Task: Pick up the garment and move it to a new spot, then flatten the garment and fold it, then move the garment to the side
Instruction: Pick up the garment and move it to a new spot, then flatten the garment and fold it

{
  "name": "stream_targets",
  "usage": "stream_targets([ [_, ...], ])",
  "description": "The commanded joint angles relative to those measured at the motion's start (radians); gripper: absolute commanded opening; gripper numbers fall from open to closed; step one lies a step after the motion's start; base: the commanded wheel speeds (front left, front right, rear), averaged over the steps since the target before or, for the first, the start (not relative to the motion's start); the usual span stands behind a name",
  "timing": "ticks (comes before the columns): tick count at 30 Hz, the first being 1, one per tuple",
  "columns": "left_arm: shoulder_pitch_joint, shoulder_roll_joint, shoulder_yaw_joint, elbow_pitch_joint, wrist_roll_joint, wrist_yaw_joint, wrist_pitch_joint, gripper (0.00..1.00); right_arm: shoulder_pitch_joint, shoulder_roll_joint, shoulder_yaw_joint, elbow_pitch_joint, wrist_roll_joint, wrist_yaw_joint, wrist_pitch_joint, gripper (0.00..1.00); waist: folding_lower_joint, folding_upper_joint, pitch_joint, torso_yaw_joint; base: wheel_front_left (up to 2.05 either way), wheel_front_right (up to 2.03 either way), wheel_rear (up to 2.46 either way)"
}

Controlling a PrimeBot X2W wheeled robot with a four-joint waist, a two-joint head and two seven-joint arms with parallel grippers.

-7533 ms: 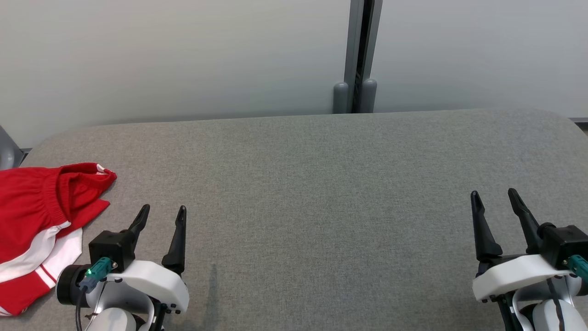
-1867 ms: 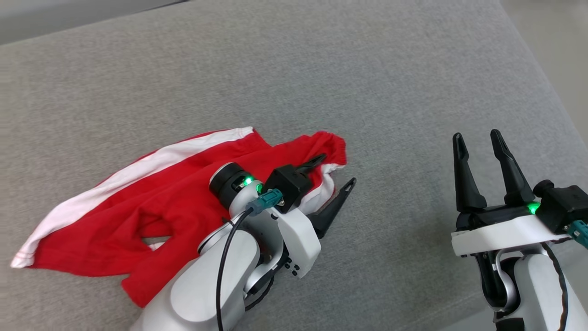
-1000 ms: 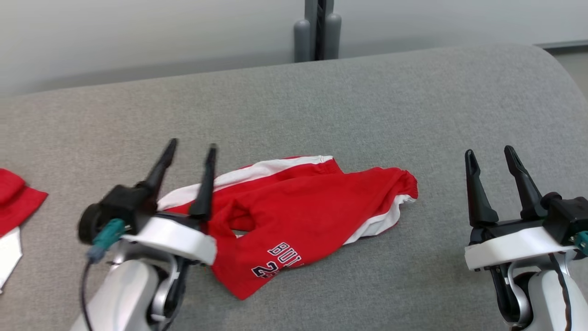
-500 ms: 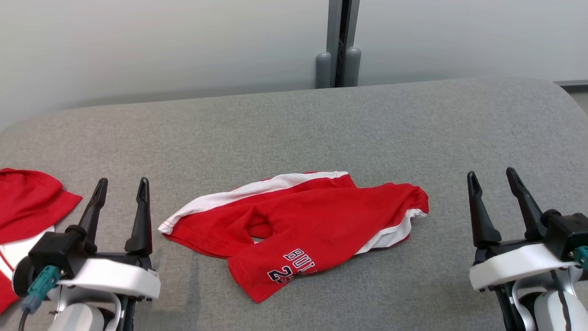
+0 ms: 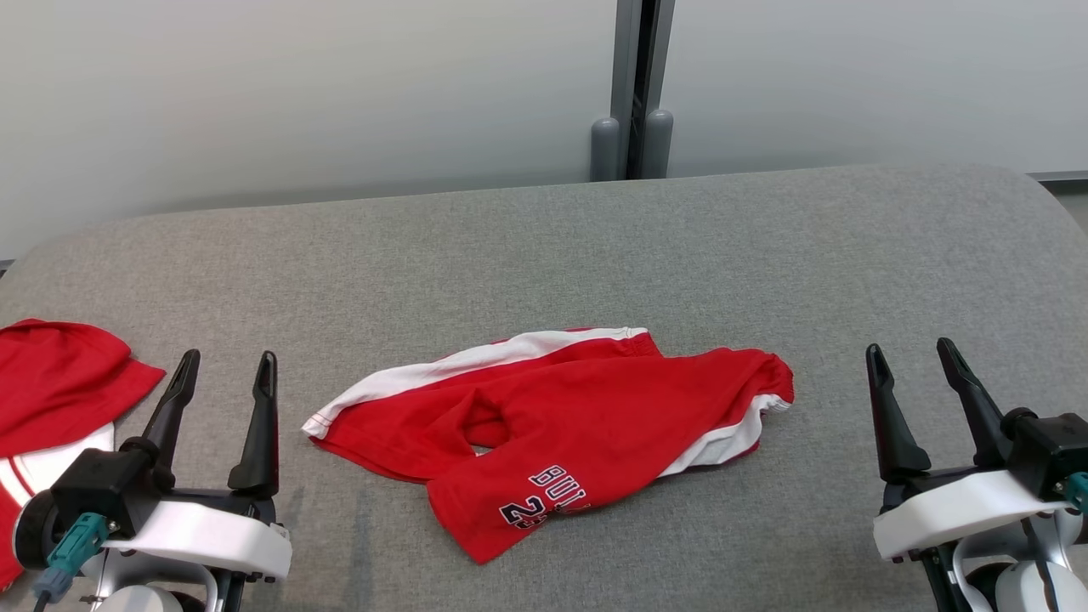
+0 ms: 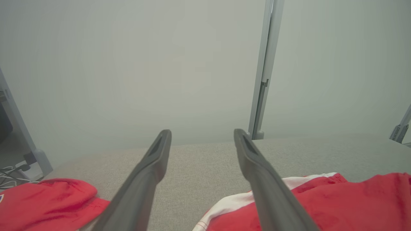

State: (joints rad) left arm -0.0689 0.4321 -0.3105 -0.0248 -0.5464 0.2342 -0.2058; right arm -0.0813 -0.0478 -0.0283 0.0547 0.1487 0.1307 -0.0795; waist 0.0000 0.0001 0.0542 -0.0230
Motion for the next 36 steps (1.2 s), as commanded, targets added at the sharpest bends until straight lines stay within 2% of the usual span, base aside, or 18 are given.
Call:
stream_targets([
  [1,0.005,0.007,0.001,-0.004,0.001,0.005,0.001,1.00,0.004,-0.006,-0.005,-0.002,0.004,0.000,0.003,1.00,0.0000,-0.0001,0.000,-0.001,0.00,0.00,0.00],
  [12,-0.012,0.005,0.003,0.000,-0.008,0.011,-0.003,1.00,0.005,-0.006,0.003,0.002,0.024,0.000,0.009,1.00,0.0000,-0.0001,-0.003,0.007,0.00,0.00,0.00],
  [18,-0.034,0.002,0.004,0.001,-0.006,0.003,-0.009,1.00,-0.035,-0.019,0.004,0.021,0.060,0.000,0.034,1.00,0.0000,-0.0001,0.010,0.035,0.00,0.00,0.00],
  [28,-0.105,-0.025,-0.012,0.007,0.003,-0.018,-0.027,1.00,-0.205,-0.136,0.098,0.167,0.164,0.000,0.120,1.00,0.0000,-0.0001,0.086,0.140,0.00,0.00,0.00],
  [36,-0.184,-0.074,-0.043,0.059,0.013,-0.066,-0.044,1.00,-0.374,-0.237,0.243,0.347,0.278,0.000,0.263,1.00,0.0000,-0.0001,0.166,0.236,0.00,0.00,0.00],
])
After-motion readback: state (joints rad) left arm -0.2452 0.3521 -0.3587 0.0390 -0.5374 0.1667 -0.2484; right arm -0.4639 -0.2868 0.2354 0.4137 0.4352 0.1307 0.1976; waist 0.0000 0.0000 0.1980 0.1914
